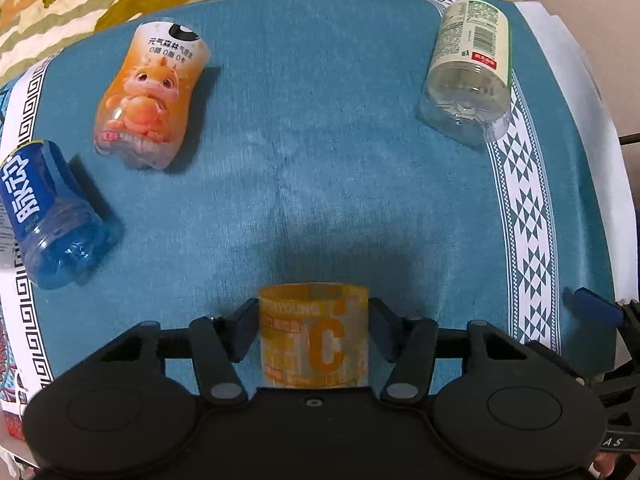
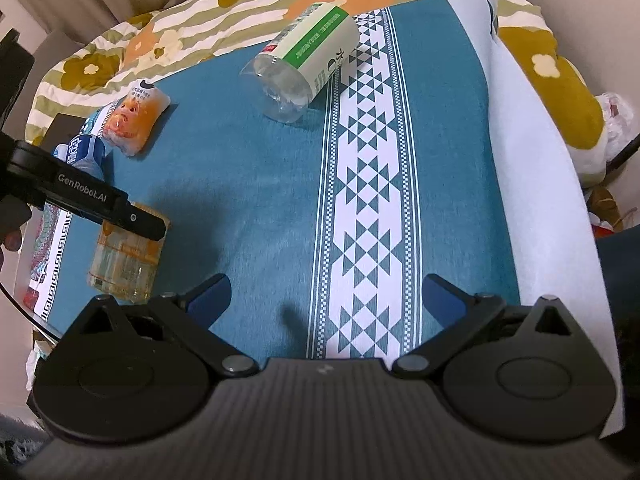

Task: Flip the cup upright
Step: 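Close the left tool on the cup while the right tool releases it, then lower the cup upright onto the cloth with the left tool and open it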

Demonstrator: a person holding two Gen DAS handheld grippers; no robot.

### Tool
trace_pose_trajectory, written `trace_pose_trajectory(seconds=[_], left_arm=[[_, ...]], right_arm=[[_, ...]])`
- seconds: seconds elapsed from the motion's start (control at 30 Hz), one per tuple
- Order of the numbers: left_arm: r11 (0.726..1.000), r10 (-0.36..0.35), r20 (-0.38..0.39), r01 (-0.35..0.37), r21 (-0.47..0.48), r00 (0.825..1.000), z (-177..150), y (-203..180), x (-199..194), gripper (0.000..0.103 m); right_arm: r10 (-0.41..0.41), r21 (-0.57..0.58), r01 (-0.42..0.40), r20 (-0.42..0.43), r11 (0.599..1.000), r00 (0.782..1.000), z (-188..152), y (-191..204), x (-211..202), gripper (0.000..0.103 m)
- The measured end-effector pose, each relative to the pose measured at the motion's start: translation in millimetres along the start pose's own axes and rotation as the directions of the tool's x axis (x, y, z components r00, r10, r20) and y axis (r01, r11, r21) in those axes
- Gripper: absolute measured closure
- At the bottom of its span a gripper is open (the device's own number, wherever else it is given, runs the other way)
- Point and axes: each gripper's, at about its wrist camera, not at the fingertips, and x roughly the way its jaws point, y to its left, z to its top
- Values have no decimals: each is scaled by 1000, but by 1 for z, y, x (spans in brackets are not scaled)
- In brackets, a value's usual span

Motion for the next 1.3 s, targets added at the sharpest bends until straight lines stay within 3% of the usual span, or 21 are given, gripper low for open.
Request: trace_pose_trajectory(seconds=[0.17, 0.27, 0.33, 0.4, 0.47, 0.53, 0.63, 0.8, 0.93, 1.03, 1.3], left_arm=[[1000, -25, 43, 26, -3, 999, -8, 1, -15, 43], [999, -39, 123, 40, -7, 992, -20, 5, -36, 43], [998, -51, 190, 55, -18, 980, -32, 7, -49, 43], [997, -57, 290, 67, -26, 955, -44, 7, -59, 43], [997, -51, 420, 70, -28, 906, -61, 7, -64, 42], [997, -41, 558, 73, -35, 829, -79, 8, -62, 42], [997, -14, 707, 61, -42, 708, -96, 8, -48, 42], [997, -5, 819, 70, -43, 574, -103, 10, -25, 41], [1000, 13, 874, 9, -20, 485, -107, 3, -11, 41], [999, 19, 886, -36, -2, 463, -113, -4, -3, 41], [999, 29, 864, -45, -8, 503, -133, -2, 2, 41]], right_arm=[[4, 4, -4, 15, 1000, 1000, 2, 2, -5, 0], [10, 3, -10, 31, 1000, 999, 4, 5, -12, 0], [15, -2, -15, 41, 1000, 999, 4, 8, -16, 0], [18, -8, -17, 49, 1000, 999, 5, 11, -18, 0], [20, -13, -19, 55, 1000, 998, 5, 15, -19, 0], [21, -17, -20, 57, 1000, 998, 5, 18, -17, 0], [15, -31, -14, 51, 999, 999, 4, 22, -12, 0], [-34, -93, 38, 47, 995, 998, -1, 31, -4, 0], [-54, -118, 60, 54, 991, 997, -5, 33, 1, 0], [-57, -141, 64, 49, 988, 997, -8, 36, 5, 0], [-30, -187, 40, 59, 981, 998, -12, 48, 8, 0]])
